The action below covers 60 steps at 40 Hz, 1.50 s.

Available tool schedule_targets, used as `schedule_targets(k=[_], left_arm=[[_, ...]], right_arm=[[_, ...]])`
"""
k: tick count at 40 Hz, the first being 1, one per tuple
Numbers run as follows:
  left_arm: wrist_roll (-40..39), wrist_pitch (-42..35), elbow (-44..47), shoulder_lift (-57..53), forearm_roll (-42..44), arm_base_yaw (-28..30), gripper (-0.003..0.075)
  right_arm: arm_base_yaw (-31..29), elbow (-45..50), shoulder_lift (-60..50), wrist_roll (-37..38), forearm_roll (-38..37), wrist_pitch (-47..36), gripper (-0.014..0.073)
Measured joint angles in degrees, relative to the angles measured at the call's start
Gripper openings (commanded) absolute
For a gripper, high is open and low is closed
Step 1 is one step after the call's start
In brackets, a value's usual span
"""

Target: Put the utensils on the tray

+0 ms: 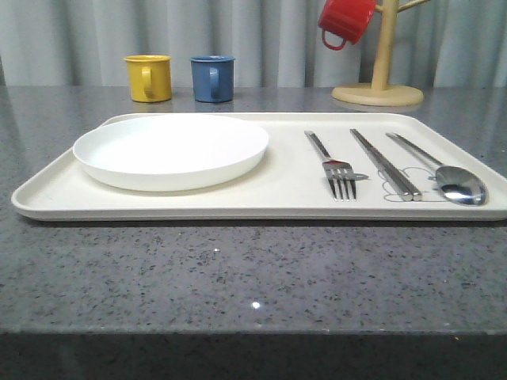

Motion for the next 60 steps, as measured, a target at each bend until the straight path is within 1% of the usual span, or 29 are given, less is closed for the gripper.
schedule_targets(k=[5, 10, 52, 56, 60], left_arm=[[0.0, -3.42, 5.33, 0.0, 0.0, 3.1, -0.0018], [0.0, -7.55, 9.51, 0.0, 0.0, 4.05, -0.0018], [0.0, -7.38, 9.52, 0.0, 0.0, 4.15, -0.0018], [0.0, -7.31, 9.52, 0.0, 0.0, 4.15, -0.0018], [0.0, -7.31, 9.52, 0.0, 0.0, 4.15, -0.0018]], right_arm=[[0.0, 0.0, 0.07, 0.0, 0.0, -0.12, -0.0069], [0.0, 0.0, -0.03, 0.0, 0.0, -0.2, -0.0069], [0.0, 0.13, -0.03, 0.0, -0.13, -0.62, -0.0069], [-0.68, 2.47, -1.12, 0.0, -0.26, -2.3, -0.0069], [-3.8, 7.3, -2.84, 0.0, -0.26, -4.94, -0.0069]])
